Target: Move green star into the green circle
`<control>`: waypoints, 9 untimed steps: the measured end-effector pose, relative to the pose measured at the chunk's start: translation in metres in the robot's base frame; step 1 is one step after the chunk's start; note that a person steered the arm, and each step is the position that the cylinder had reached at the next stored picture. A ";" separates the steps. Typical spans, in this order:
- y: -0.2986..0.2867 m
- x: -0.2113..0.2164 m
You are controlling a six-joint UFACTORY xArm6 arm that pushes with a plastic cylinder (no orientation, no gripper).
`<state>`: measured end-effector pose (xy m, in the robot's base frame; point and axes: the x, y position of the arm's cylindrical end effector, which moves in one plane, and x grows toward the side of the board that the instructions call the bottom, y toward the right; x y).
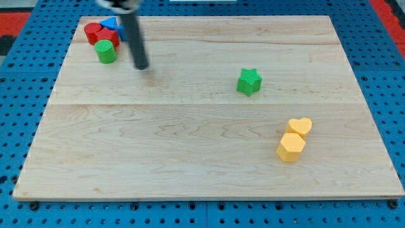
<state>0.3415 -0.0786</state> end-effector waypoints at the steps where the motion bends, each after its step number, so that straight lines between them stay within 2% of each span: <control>1: 0.119 -0.008; 2: 0.204 0.020; 3: 0.203 0.047; 5: 0.068 0.065; 6: 0.025 0.089; 7: 0.043 0.106; 9: -0.116 0.068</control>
<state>0.4093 -0.1942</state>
